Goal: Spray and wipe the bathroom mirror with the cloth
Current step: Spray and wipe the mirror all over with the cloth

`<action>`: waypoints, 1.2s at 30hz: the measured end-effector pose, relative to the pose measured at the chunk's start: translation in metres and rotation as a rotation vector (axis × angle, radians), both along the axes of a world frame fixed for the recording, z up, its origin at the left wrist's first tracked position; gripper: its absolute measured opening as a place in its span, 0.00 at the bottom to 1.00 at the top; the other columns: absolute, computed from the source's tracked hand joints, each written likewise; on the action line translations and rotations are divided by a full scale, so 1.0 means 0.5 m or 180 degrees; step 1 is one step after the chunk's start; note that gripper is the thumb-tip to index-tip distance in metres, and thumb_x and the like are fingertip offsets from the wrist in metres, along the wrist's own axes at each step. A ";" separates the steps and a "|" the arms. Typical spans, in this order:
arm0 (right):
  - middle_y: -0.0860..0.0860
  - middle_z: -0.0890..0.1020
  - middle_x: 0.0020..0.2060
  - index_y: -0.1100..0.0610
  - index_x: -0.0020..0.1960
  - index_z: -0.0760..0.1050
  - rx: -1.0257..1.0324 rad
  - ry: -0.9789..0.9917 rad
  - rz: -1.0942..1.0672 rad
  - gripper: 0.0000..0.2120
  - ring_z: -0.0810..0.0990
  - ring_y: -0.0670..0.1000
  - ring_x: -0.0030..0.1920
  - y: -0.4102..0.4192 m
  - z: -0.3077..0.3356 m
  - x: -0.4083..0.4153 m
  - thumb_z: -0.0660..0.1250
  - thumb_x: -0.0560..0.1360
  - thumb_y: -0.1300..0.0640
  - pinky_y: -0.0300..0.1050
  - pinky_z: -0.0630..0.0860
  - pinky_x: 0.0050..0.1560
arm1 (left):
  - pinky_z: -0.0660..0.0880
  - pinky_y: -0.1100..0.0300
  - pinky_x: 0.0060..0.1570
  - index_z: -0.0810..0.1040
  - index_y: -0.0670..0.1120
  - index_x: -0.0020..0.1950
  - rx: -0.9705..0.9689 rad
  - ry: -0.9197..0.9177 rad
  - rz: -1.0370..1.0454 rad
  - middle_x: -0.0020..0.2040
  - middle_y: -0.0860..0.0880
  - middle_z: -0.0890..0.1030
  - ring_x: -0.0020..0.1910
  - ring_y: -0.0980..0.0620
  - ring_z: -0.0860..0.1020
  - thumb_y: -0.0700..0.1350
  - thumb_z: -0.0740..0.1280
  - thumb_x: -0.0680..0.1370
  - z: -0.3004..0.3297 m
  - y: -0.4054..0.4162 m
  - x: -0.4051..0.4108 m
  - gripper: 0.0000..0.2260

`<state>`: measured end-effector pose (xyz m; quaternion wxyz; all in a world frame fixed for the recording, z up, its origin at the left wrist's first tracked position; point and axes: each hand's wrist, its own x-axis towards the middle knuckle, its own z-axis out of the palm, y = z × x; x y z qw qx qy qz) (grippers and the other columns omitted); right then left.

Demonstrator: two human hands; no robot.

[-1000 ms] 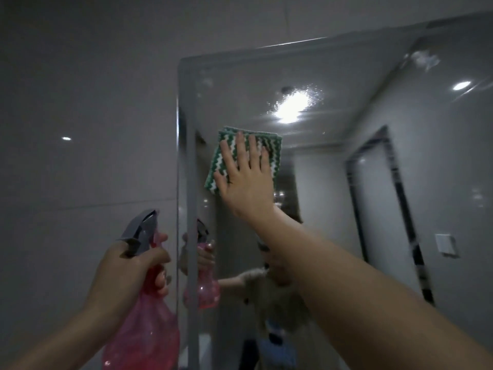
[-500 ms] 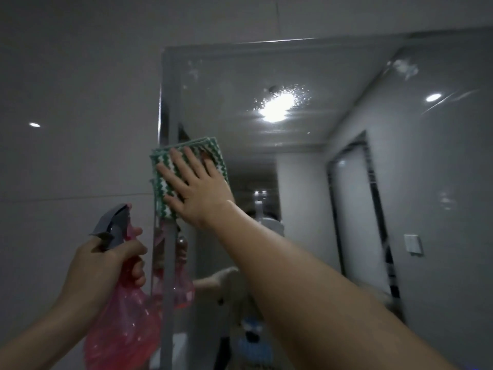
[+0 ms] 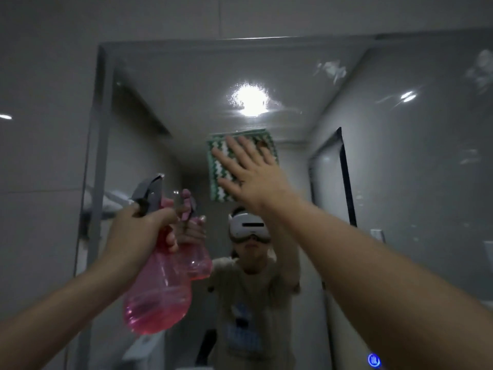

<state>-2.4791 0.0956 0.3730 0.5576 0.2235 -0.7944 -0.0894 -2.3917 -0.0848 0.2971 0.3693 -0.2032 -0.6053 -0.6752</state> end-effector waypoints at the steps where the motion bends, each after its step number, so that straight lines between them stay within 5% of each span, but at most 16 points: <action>1: 0.47 0.39 0.77 0.41 0.77 0.39 -0.0120 0.0040 -0.0032 0.28 0.37 0.48 0.76 0.039 0.003 -0.003 0.45 0.81 0.39 0.48 0.37 0.73 | 0.67 0.62 0.18 0.74 0.38 0.43 -0.0038 -0.0011 -0.0008 0.18 0.48 0.68 0.17 0.53 0.67 0.29 0.62 0.73 0.003 0.023 0.001 0.06; 5: 0.49 0.36 0.77 0.40 0.74 0.32 -0.0523 0.0053 -0.0235 0.29 0.34 0.49 0.76 0.187 0.002 -0.013 0.37 0.77 0.36 0.51 0.35 0.73 | 0.68 0.63 0.18 0.74 0.38 0.47 -0.0056 -0.0002 -0.0008 0.19 0.48 0.68 0.17 0.53 0.67 0.29 0.62 0.73 0.011 0.095 0.005 0.07; 10: 0.48 0.36 0.77 0.42 0.77 0.35 -0.0908 -0.0001 -0.0280 0.32 0.35 0.49 0.76 0.264 -0.009 -0.005 0.36 0.75 0.36 0.53 0.35 0.73 | 0.69 0.64 0.19 0.73 0.39 0.47 -0.0088 -0.0038 -0.0141 0.18 0.49 0.68 0.17 0.54 0.68 0.29 0.62 0.73 0.016 0.147 0.019 0.07; 21: 0.57 0.39 0.77 0.50 0.78 0.37 -0.2197 0.0124 -0.0078 0.29 0.37 0.59 0.76 0.045 0.100 -0.020 0.42 0.82 0.42 0.58 0.33 0.73 | 0.66 0.66 0.19 0.71 0.39 0.45 -0.0237 0.0133 -0.0122 0.17 0.48 0.66 0.15 0.53 0.67 0.27 0.61 0.73 0.109 0.039 0.025 0.08; 30: 0.58 0.41 0.77 0.51 0.78 0.41 -0.1043 0.0268 0.0429 0.30 0.37 0.59 0.76 -0.380 0.123 -0.015 0.47 0.82 0.44 0.55 0.32 0.72 | 0.67 0.62 0.18 0.74 0.37 0.40 -0.0458 0.0428 0.0586 0.20 0.46 0.67 0.17 0.50 0.66 0.28 0.63 0.72 0.113 -0.226 0.031 0.06; 36: 0.55 0.38 0.77 0.51 0.78 0.39 -0.0602 0.0136 0.0430 0.29 0.34 0.56 0.76 -0.480 0.111 -0.016 0.45 0.82 0.44 0.53 0.31 0.72 | 0.66 0.61 0.18 0.75 0.39 0.49 -0.0186 0.0263 0.0692 0.20 0.49 0.69 0.17 0.52 0.67 0.30 0.65 0.71 0.083 -0.362 0.031 0.09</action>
